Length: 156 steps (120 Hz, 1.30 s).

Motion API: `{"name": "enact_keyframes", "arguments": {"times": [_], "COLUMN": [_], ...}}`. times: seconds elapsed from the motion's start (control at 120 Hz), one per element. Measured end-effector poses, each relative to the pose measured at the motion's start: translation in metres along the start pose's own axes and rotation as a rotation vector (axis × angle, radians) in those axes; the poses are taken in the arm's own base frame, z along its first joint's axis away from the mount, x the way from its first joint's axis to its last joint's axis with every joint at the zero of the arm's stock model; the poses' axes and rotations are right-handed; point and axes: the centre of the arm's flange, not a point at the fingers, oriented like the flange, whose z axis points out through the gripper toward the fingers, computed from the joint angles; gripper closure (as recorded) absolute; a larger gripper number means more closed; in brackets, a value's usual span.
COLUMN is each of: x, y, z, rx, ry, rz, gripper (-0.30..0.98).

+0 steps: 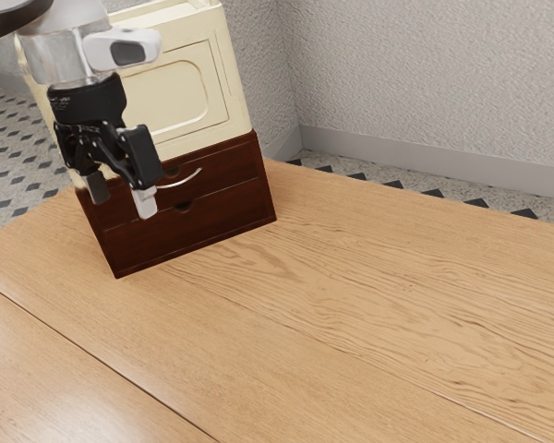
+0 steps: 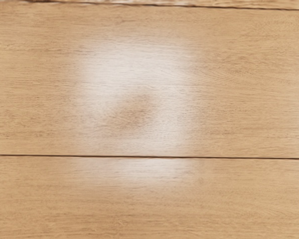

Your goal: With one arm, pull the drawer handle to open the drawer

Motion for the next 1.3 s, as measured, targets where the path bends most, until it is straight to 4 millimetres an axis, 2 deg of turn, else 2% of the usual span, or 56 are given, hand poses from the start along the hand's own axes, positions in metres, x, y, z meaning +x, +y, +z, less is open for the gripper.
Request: {"name": "enact_keyframes", "arguments": {"times": [0.15,0.208,0.25,0.375,0.517,0.6,0.758,0.842,1.017,1.092,1.158,1.233,1.3], "x": [0.011,0.01,0.009,0.017,0.057,0.076,0.09,0.092,0.103,0.107,0.112,0.12,0.128], "y": [0.014,0.013,0.002,-0.04,-0.076,-0.097,-0.128,-0.14,-0.164,-0.167,-0.162,-0.146,-0.124], "z": [-0.01,-0.015,-0.017,-0.006,0.032,0.066,0.102,0.112,0.113,0.112,0.111,0.112,0.113], "rx": [-0.003,-0.012,-0.023,-0.03,0.017,0.066,0.16,0.204,0.277,0.297,0.31,0.32,0.326], "ry": [0.103,0.13,0.141,0.133,0.105,0.09,0.118,0.141,0.205,0.226,0.242,0.251,0.26], "rz": [0.054,0.063,0.047,-0.024,-0.037,-0.028,0.025,0.066,0.135,0.167,0.205,0.26,0.32], "gripper": [0.0,0.0,0.01,0.0,0.0,0.0,0.0,0.0,0.0,0.0,0.0,0.0,0.0]}}
